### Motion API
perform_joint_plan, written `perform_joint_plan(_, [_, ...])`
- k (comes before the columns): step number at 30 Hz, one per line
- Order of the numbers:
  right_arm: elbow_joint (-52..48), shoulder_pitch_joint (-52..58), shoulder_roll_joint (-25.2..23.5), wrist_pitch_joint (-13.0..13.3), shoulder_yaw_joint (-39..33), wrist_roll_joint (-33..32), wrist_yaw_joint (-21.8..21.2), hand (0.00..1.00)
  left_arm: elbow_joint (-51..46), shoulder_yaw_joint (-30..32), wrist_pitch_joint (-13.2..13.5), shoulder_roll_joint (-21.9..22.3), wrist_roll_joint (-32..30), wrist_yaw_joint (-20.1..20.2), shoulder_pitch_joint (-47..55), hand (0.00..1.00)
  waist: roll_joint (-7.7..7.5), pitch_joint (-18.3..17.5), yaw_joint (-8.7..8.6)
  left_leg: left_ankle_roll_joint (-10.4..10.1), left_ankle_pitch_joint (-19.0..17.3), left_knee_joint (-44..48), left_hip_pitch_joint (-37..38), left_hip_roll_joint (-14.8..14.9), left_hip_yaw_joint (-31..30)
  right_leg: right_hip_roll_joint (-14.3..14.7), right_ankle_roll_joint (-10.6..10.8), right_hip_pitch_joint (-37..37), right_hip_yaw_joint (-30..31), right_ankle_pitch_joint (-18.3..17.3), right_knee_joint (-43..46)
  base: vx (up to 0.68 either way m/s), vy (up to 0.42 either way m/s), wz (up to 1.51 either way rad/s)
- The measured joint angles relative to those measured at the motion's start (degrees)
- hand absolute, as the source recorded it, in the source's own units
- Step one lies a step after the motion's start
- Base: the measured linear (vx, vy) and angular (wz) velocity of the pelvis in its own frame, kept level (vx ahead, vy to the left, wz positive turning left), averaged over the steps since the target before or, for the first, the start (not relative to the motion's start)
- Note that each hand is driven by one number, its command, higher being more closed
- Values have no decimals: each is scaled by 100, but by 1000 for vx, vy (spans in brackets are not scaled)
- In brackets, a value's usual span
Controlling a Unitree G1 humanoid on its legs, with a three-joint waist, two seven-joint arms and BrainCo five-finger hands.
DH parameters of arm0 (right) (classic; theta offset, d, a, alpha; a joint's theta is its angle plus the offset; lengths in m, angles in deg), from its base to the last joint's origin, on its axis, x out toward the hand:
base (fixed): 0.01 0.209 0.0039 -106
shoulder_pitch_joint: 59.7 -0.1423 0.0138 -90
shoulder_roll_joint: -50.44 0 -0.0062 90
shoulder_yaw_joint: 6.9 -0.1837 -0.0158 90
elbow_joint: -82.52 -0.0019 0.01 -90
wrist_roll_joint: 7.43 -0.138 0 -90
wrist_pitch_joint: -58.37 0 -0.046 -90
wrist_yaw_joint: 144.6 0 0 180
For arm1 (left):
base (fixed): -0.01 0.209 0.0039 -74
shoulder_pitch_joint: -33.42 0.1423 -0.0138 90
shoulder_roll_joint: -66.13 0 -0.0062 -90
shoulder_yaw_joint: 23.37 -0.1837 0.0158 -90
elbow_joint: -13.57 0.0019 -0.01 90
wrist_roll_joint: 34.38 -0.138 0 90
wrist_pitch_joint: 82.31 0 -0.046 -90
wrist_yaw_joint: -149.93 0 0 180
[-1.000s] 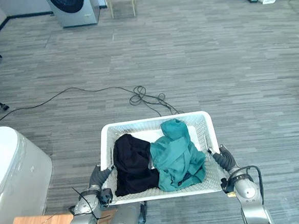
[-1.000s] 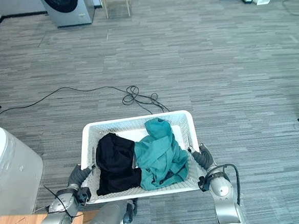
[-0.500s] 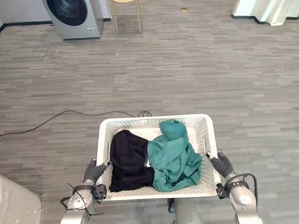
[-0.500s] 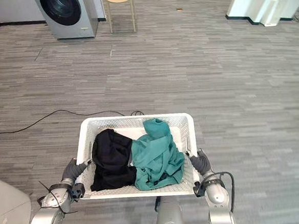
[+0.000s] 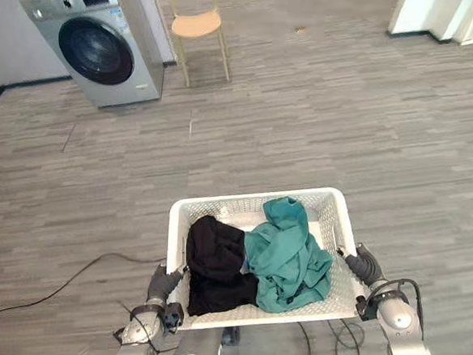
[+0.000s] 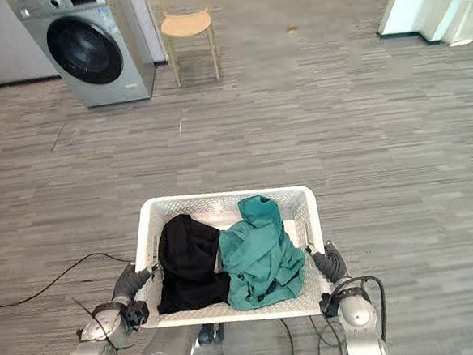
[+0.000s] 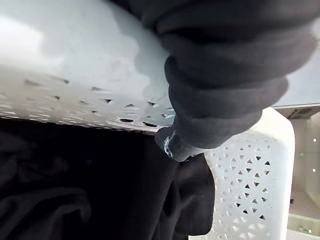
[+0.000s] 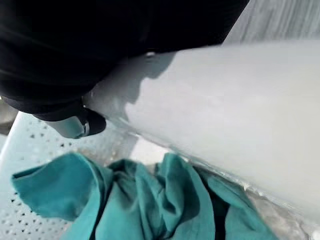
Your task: Pick up the laundry basket with both hands and put the clothes into the washing machine.
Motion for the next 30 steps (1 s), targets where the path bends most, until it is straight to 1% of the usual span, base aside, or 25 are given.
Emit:
perform_joint_plan(1, [-3,-37,-64,5,20,33,-3,100,-1,45,-5,20,1,-10,27,100,-96,39,83,42,-32,576,-58,-15,54,-108,90,-10,161,159,451,701,461,-48])
perform_joint_plan(2, [-12,14,-155,30,34,39,-13,100,-9,61,-7,24,18,-22,128,100,-262,-62,128,-205,-222,251,220,-263,13,-240,376,-417,416,667,1773,548,387,-41])
perform_joint_plan(3, [-6,28,-289,48,58,87,-69,100,-26,44,-9,5,32,-27,205,100,-402,-177,136,44,-740,-237,726,-561,-10,-310,156,-1158,575,1186,3652,517,339,-19])
perform_joint_plan(4, [-9,48,-345,39,95,126,-82,100,-10,80,-12,-55,33,-39,179,100,-556,-234,74,126,-828,-389,936,-702,-3,-309,-1,-1514,659,1153,4460,569,236,31])
perform_joint_plan(5, [-4,48,-329,24,105,202,-123,100,59,102,-33,-149,29,-44,69,100,-563,-203,-43,188,-921,-705,1475,-924,-112,-156,-354,-2251,393,720,5559,617,183,34])
perform_joint_plan(6, [-4,6,-293,20,146,205,-122,100,57,104,-40,-144,29,-50,65,100,-451,-135,-59,186,-919,-995,1871,-943,-162,-83,-537,-2603,116,378,5706,637,194,20])
perform_joint_plan(9, [-8,-8,-204,20,180,189,-131,100,56,75,-43,-284,30,-135,5,100,-122,-76,-184,173,-911,-1909,3037,-884,-550,189,-654,-3217,-958,-499,4859,696,195,15])
perform_joint_plan(11, [-12,-87,-161,21,169,109,-99,100,147,78,-42,-407,30,-187,-326,100,-64,-43,-233,63,-972,-2203,3473,-815,-820,523,-672,-3709,-1279,-615,3578,637,52,42])
perform_joint_plan(12, [-11,-174,-148,16,161,26,-92,100,338,83,-38,-497,29,-242,-627,100,-26,-24,-249,-50,-1036,-2301,3683,-758,-986,821,-506,-3862,-1350,-214,2037,786,-21,97])
perform_joint_plan(13, [-11,-195,-133,-1,137,18,-28,100,606,81,-38,-525,19,-248,-932,100,40,-115,-418,-139,-1041,-2463,3935,-647,-1370,1064,-521,-3902,-1355,1298,1243,965,-60,88])
perform_joint_plan(14, [-9,-304,-67,-22,150,21,-16,100,652,101,-39,-443,13,-274,-978,100,207,-183,-349,-210,-1081,-2261,4005,-471,-1452,1140,-980,-3831,-1405,1105,1430,1015,-49,75])
perform_joint_plan(15, [-8,-433,-28,-91,174,23,-26,100,694,209,-65,-348,-40,-270,-1060,100,187,-70,-329,-480,-903,-1744,3974,-520,-1547,968,-1285,-3751,-1439,889,1872,856,-72,50])
perform_joint_plan(16, [59,-497,191,-106,272,21,-33,100,794,309,-103,-116,-105,-296,-1113,100,-1,90,-480,-644,-282,-785,3929,-828,-1455,660,-1581,-3792,-1630,388,3067,769,-167,37])
perform_joint_plan(17, [151,-602,296,-126,517,21,-76,100,798,367,-82,-31,-93,-345,-846,100,321,-37,-334,-913,494,620,3453,-509,-1114,1265,-1513,-3314,-1903,214,2163,561,-255,16])
perform_joint_plan(18, [127,-655,285,-127,653,19,-78,100,672,422,-81,-69,-85,-359,-693,100,164,-74,-270,-950,1290,1222,3240,-514,-909,1434,-1736,-2959,-1914,509,1427,515,-323,-57])
perform_joint_plan(19, [197,-861,466,-80,843,-6,-97,100,694,472,-21,96,41,-403,-568,100,329,-23,-155,-756,1475,2411,2847,-218,-741,1665,-1854,-2475,-1996,254,1147,543,-184,-69])
perform_joint_plan(20, [526,-1149,550,-84,932,-39,-120,100,659,471,20,145,180,-424,-514,100,661,-52,-9,-547,970,3754,2060,73,-929,2046,-1892,-1992,-1884,221,691,722,-116,-80])
perform_joint_plan(21, [864,-1405,481,-121,1066,-63,-116,100,668,510,22,87,189,-460,-541,100,651,-22,167,-275,569,4143,1526,238,-968,2128,-1910,-1541,-1717,204,342,648,-13,-60])
perform_joint_plan(23, [971,-1665,513,-167,1313,-182,-139,100,670,582,24,-16,275,-500,-539,100,529,43,421,-221,89,3711,896,350,-889,2117,-1913,-978,-1435,201,-129,653,-34,-55])
perform_joint_plan(24, [975,-1843,526,-181,1423,-257,-163,100,664,681,30,-2,355,-503,-542,100,543,37,516,-273,-82,3125,607,344,-911,2078,-1863,-764,-1306,172,-326,619,4,-58])
perform_joint_plan(25, [1022,-2034,515,-192,1531,-281,-184,100,663,765,36,4,409,-508,-553,100,478,76,571,-409,-163,2318,473,256,-939,1996,-1741,-581,-1187,96,-453,566,76,-48])
perform_joint_plan(27, [1163,-2274,556,-189,1651,-321,-252,100,607,826,45,19,481,-514,-548,100,448,33,668,-696,-14,-400,494,128,-843,1843,-1543,-181,-1103,-148,-697,633,166,-25])
perform_joint_plan(28, [1173,-2275,625,-179,1668,-358,-251,100,479,827,41,79,473,-510,-499,100,527,-74,695,-1060,272,-1955,648,160,-534,1869,-1382,46,-1048,-258,-930,602,194,-10])
perform_joint_plan(29, [1193,-2273,656,-169,1671,-375,-250,100,417,828,42,110,465,-505,-475,100,574,-114,712,-911,597,-2222,642,174,-411,1875,-1270,167,-1020,-361,-979,652,228,-15])
perform_joint_plan(30, [1339,-2256,527,-172,1690,-373,-257,100,428,923,29,141,357,-505,-428,100,382,-212,726,-270,1092,-1980,698,-109,-282,1584,-997,265,-930,-668,-603,711,242,5])
